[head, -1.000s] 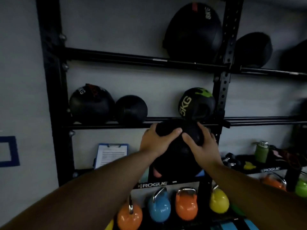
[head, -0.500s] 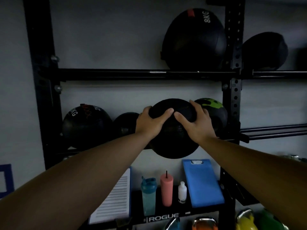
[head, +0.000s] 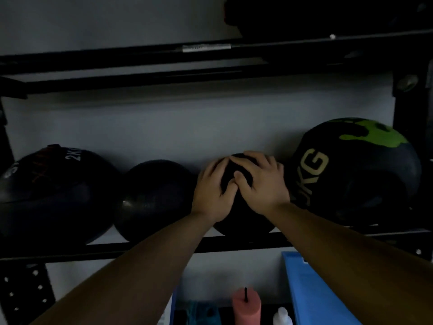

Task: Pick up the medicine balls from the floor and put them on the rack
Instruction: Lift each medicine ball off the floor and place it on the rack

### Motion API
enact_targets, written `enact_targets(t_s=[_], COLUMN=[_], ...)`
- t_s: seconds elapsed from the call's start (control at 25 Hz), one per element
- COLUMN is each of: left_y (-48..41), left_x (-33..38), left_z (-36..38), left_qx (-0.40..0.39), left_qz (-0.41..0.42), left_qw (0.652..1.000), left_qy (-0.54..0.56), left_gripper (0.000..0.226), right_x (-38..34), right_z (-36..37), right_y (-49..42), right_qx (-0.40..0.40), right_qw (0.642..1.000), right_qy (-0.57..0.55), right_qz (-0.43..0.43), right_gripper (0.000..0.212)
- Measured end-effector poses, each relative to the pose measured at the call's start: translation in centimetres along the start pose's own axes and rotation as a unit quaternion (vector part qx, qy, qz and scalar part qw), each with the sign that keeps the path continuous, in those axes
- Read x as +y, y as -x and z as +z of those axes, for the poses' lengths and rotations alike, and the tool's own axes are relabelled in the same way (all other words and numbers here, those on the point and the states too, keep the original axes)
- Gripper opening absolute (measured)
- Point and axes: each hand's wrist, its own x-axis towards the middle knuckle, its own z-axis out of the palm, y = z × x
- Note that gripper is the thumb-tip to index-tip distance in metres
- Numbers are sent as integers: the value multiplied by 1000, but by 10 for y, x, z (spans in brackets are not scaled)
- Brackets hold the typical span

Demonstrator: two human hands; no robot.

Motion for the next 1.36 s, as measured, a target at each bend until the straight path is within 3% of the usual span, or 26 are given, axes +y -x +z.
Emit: enact_targets(t_s=[0.12,0.36,0.64,0.84,1.08,1.24,1.36], left_y=[-15,-5,32,95,194,247,283], left_x=[-15,-8,25,66,125,173,224], left_z=[7,2,-51,-123,-198,-205,-191], left_qx=[19,-3,-119,-102,-127,-153,-230], left_qz=[21,26,-44,-64,-11,13,38], left_qw=[1000,1000,992,993,992,988,972], left_qy=[-4,-4,2,4,5,33,31], left_gripper=[76,76,74,56,64,68,73], right_x=[16,10,-27,-78,-163,-202,-228], right_z=[16,5,-52,-141,-274,-353,-417], right_y=[-8,0,24,77,180,257,308], right_qx=[45,18,-168,-163,-159,-136,-152], right_qw=[999,1000,982,968,953,933,907], right_qy=[-13,-4,24,2,82,148,190], right_qz=[-2,6,82,189,244,297,344], right_gripper=[47,49,52,52,62,49,50])
